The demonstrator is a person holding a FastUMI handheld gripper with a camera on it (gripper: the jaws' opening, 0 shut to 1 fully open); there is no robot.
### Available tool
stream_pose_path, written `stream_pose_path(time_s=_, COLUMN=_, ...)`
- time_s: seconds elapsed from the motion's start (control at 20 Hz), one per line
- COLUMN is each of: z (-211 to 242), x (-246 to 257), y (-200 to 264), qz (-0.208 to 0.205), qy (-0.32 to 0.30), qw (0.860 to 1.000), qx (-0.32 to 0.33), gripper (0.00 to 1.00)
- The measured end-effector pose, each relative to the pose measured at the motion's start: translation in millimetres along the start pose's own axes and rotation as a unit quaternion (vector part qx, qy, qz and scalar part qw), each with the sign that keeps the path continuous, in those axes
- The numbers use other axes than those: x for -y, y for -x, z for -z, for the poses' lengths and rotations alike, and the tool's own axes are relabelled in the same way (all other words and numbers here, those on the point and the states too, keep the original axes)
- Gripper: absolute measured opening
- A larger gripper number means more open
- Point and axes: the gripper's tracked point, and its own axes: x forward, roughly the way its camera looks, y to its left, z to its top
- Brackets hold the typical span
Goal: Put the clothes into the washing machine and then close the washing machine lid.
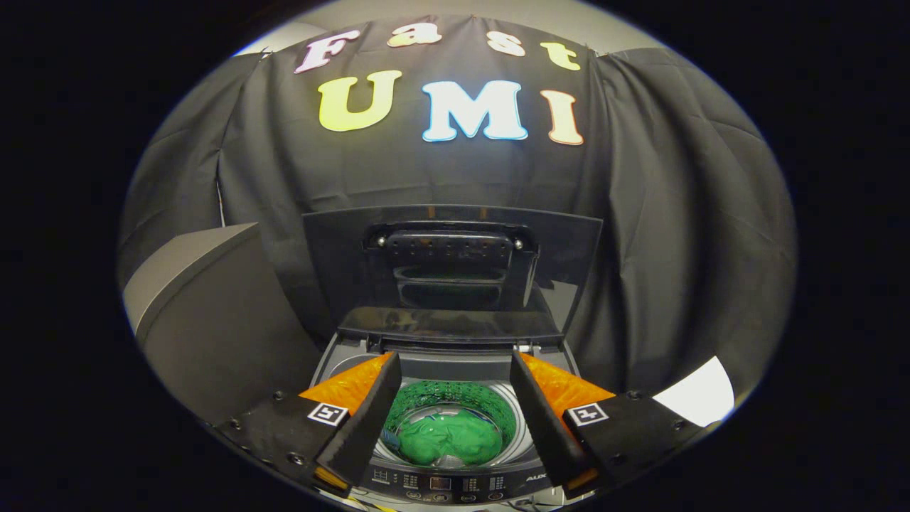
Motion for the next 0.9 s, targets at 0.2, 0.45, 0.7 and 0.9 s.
stream_pose_path(time_s=0.2, z=-4.5, x=1.2, y=5.8, qz=0.001, qy=-0.004, qw=1.0, qx=0.009, gripper=0.96)
stream_pose_path(time_s=0.45, z=-34.0, x=-0.8, y=9.3, qz=-0.003, qy=-0.012, qw=0.999, qx=0.043, gripper=0.96)
stream_pose_path(time_s=0.7, z=-74.7, x=-8.2, y=5.8, qz=-0.012, qy=-0.008, qw=0.997, qx=0.075, gripper=0.96)
stream_pose_path(time_s=0.9, z=-105.4, x=-14.4, y=-3.6, qz=-0.016, qy=-0.005, qw=0.995, qx=0.095, gripper=0.96)
